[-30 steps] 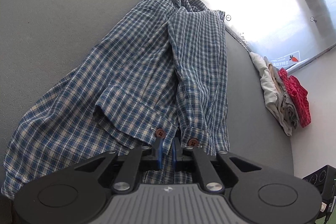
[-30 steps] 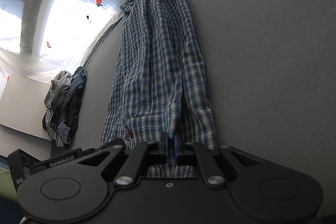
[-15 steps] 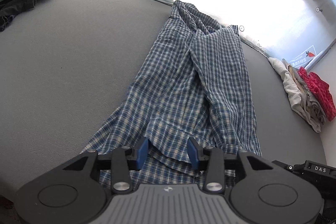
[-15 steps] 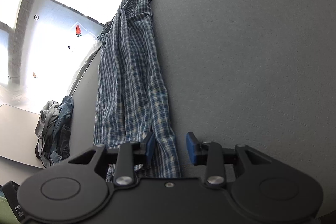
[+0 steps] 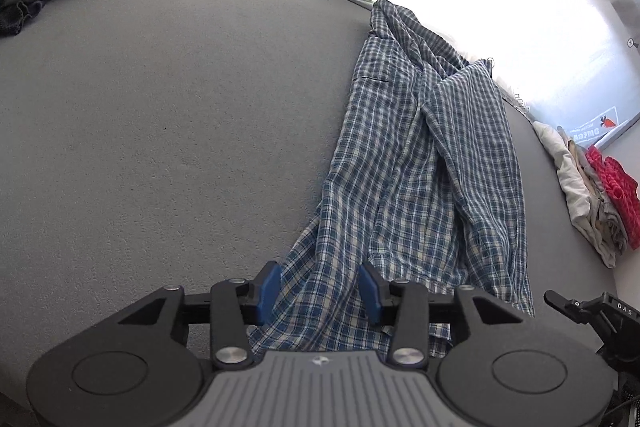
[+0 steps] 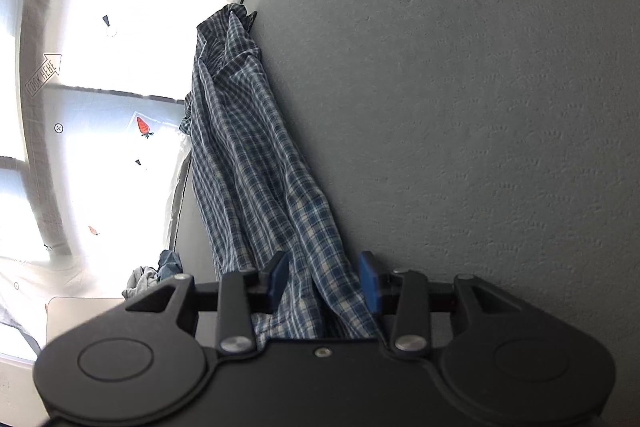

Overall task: Fold clothes
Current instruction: 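Lift the hem with both grippers and carry it over the collar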

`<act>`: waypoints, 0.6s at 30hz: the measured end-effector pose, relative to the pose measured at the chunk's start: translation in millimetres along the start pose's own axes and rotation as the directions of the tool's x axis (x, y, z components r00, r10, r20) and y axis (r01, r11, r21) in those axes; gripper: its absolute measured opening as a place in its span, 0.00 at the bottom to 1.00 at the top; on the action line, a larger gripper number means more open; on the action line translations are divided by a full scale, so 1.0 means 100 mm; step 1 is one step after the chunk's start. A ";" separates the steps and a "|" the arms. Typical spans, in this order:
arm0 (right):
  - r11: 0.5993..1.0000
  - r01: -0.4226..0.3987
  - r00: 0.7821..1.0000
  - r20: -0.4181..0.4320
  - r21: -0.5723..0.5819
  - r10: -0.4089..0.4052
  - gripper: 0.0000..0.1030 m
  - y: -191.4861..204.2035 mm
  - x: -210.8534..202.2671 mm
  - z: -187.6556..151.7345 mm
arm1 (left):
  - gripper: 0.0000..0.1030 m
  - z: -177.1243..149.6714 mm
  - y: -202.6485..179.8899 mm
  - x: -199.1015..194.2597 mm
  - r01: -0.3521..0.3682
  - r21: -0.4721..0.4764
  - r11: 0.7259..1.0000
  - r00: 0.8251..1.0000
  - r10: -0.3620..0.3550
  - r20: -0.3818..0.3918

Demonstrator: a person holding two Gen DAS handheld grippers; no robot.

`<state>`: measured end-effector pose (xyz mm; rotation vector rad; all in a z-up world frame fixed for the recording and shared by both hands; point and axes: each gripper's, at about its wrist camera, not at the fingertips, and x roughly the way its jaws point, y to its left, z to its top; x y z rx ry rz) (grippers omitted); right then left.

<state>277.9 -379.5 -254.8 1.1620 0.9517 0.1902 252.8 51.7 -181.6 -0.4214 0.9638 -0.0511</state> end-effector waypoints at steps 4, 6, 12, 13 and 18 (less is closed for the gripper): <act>0.999 -0.017 1.000 0.004 0.028 0.017 0.40 0.01 0.07 -0.03 | 0.49 0.07 -0.02 0.14 0.016 0.075 0.997 0.999 -0.012 -0.049; 0.999 -0.029 1.000 0.002 0.040 0.028 0.40 0.00 0.10 -0.05 | 0.50 0.08 -0.02 0.17 0.038 0.093 0.995 0.998 -0.033 -0.061; 0.999 -0.032 0.999 -0.007 0.023 0.032 0.27 0.00 0.13 -0.13 | 0.15 0.09 0.17 0.18 0.134 0.021 0.991 0.986 -0.131 -0.104; 1.000 -0.022 1.000 0.001 0.016 0.022 0.21 0.00 0.12 -0.15 | 0.13 0.08 0.21 0.18 0.147 -0.001 0.989 0.983 -0.146 -0.112; 1.000 0.011 1.000 0.009 -0.021 -0.010 0.11 0.06 0.09 -0.22 | 0.03 0.03 0.32 0.14 0.224 -0.110 0.968 0.966 -0.235 -0.110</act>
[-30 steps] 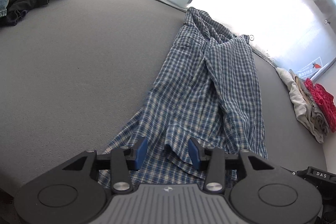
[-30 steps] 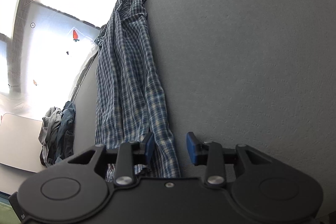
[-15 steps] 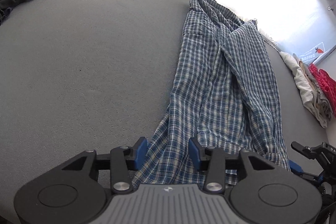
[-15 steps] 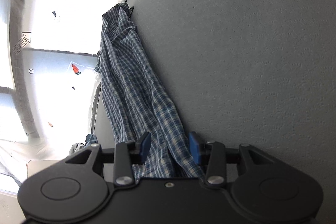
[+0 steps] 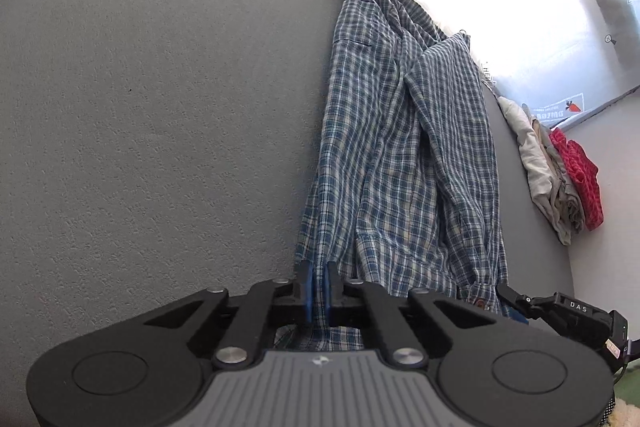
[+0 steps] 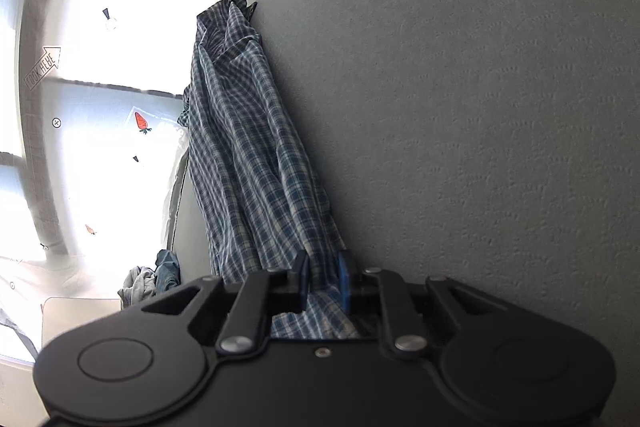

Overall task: Fold clothes
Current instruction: 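Lift the hem with both grippers and carry it over the collar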

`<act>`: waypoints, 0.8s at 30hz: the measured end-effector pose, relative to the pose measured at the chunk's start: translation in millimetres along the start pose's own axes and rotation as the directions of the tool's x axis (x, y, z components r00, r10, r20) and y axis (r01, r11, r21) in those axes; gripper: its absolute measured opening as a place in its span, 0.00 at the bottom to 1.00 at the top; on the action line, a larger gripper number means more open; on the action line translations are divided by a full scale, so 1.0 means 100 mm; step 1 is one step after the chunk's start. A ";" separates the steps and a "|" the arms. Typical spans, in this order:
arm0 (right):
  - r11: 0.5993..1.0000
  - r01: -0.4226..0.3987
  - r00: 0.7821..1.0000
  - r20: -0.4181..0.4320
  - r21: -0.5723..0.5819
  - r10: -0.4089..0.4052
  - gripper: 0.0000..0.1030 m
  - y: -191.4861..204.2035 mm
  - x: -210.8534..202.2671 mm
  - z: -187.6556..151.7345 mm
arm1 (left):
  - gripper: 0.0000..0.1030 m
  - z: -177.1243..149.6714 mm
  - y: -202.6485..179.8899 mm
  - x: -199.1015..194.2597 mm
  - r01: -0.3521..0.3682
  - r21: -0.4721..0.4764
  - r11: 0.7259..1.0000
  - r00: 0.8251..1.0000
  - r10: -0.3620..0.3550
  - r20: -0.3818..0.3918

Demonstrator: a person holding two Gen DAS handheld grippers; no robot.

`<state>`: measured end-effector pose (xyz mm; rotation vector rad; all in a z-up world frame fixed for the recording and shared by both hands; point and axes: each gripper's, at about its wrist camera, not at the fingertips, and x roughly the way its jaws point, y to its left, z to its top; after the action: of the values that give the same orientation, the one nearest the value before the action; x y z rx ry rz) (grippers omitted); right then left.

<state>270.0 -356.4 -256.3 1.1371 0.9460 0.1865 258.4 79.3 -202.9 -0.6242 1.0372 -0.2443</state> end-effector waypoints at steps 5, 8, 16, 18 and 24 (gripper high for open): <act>0.993 -0.110 0.994 0.009 0.052 0.109 0.09 0.00 -0.10 0.00 | 0.04 -0.02 0.14 -0.09 0.103 -0.146 0.984 0.995 -0.100 0.027; 1.000 -0.020 1.000 -0.002 -0.011 0.020 0.14 0.04 -0.12 -0.02 | 0.09 -0.03 0.12 -0.11 0.015 -0.085 0.996 1.000 -0.014 0.021; 0.996 0.037 0.998 -0.049 -0.084 -0.041 0.25 0.03 -0.13 -0.04 | 0.30 -0.11 0.03 -0.15 -0.059 0.090 0.994 0.998 0.061 -0.026; 0.994 0.024 0.996 -0.086 -0.106 -0.033 0.27 0.01 -0.14 -0.05 | 0.34 -0.16 0.02 -0.16 -0.045 0.138 0.989 0.997 0.053 -0.058; 0.998 -0.045 0.979 -0.202 -0.041 0.036 0.30 -0.19 -0.22 -0.12 | 0.34 -0.29 0.15 -0.22 0.049 0.063 0.997 0.988 -0.039 -0.152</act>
<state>242.1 -369.5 -261.3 1.1103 1.0918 0.3602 221.1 91.3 -206.6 -0.5759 1.1568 -0.3682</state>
